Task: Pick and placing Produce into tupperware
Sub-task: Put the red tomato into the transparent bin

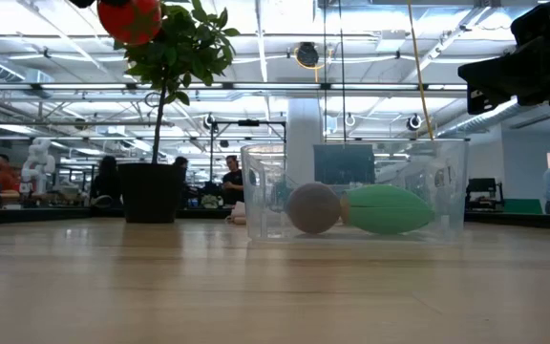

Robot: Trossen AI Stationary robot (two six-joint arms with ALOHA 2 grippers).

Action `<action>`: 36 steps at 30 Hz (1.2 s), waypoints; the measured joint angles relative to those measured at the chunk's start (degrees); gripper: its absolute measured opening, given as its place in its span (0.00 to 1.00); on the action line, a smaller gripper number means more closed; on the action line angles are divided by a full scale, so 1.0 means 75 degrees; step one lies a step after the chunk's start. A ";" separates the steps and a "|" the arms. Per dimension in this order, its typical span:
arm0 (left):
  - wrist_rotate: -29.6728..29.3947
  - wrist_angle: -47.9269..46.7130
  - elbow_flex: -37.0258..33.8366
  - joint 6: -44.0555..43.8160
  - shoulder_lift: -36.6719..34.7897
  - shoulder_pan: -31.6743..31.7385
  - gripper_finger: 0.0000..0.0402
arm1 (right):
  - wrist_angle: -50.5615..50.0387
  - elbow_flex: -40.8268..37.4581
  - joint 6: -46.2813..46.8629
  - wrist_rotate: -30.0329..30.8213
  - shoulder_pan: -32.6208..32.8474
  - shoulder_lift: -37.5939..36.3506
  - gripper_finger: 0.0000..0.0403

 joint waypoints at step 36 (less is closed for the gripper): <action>0.1070 -0.0530 -0.0003 0.1480 -0.1966 0.1644 0.63 | -0.0044 -0.0002 -0.0004 0.0006 0.0000 0.0002 0.00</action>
